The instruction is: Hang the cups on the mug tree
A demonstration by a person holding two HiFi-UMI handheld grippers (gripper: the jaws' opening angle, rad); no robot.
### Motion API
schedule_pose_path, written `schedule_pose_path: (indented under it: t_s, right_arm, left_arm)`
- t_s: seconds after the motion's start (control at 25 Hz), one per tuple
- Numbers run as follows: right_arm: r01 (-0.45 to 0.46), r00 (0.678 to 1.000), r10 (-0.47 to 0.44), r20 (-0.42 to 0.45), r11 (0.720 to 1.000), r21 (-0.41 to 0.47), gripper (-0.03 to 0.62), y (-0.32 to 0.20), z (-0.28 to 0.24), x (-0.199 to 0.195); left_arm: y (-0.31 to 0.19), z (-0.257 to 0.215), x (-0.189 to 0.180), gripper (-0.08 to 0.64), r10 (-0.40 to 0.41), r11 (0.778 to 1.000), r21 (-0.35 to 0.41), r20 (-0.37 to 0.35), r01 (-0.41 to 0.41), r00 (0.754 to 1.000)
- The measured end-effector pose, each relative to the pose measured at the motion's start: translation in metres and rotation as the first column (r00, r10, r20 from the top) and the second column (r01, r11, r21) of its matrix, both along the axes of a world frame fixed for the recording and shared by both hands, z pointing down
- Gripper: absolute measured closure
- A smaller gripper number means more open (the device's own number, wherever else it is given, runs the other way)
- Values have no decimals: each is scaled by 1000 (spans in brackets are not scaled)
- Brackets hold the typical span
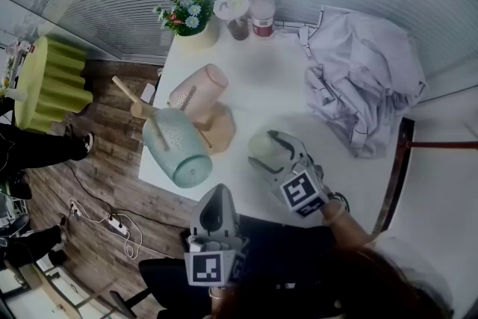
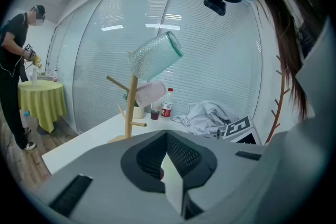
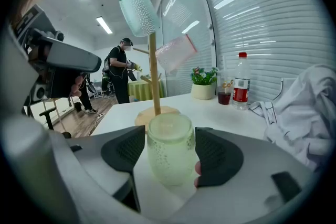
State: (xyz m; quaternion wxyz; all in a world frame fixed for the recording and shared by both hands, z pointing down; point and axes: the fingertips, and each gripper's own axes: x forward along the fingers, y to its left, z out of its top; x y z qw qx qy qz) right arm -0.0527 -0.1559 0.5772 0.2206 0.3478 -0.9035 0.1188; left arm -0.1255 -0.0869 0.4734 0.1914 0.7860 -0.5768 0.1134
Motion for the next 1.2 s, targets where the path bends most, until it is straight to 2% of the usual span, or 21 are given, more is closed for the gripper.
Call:
schedule_pose_path:
  t_s: [0.36,1.2]
  right_arm:
    - [-11,999,11,-31,1000,3,299,-2,6,1]
    - [-6,1000,6,-3,999,37,304,3,-4,0]
  left_arm:
    - [-1,2,-2,557,-4,1000,-7,-3,4,1000]
    - [7,-7,0,557,-7,1000,25,8,6,1000]
